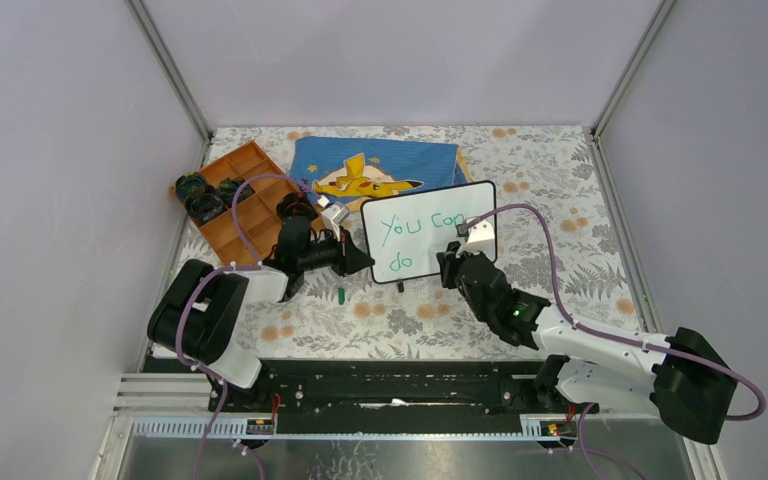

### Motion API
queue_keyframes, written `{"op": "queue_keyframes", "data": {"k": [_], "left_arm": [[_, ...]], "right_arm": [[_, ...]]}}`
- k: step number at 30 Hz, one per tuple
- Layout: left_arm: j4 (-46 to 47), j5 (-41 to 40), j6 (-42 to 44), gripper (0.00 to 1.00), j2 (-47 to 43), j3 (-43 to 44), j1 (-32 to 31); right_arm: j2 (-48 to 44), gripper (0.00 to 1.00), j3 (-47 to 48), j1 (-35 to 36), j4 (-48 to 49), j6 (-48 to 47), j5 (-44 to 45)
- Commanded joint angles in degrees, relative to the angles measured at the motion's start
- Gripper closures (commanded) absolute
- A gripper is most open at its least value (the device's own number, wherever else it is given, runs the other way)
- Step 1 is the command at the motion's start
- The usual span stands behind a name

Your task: Write a sentence on the whiteboard

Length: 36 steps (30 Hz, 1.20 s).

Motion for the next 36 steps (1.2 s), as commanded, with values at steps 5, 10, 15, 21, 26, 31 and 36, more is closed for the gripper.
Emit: {"op": "queue_keyframes", "data": {"k": [5,10,15,21,26,31,36], "left_arm": [[-1.15,-1.61,2.36,0.84,-0.48,1.02,-0.46],[-1.24,-1.57,2.36,0.84,-0.42,1.01,-0.44],[-1.42,-1.56,2.45,0.84,-0.52,1.1,-0.41],[-1.58,-1.71,2.53,0.84,-0.7,1.03,-0.46],[-1.59,-1.66,2.53,0.84,-0.58,1.11,-0.46],[-1.57,-1.7,2.55,0.84,-0.49,1.11,-0.44],[-1.65,-1.77,2.62,0.84,-0.57,1.11,-0.46]], "right_arm": [[1.21,1.0,0.46,-0.23,3.63,-1.17,-1.23],[2.68,1.0,1.23,-0.21,4.57,-0.79,-0.39],[4.5,1.0,1.96,-0.26,5.42,-0.2,-0.24],[5.34,1.0,1.6,-0.24,5.18,0.14,-0.19],[5.17,1.0,0.49,-0.21,4.16,0.81,-0.44],[5.07,1.0,-0.81,-0.24,3.35,1.29,-1.07],[4.52,1.0,-2.06,-0.23,2.75,1.51,-2.01]]}}
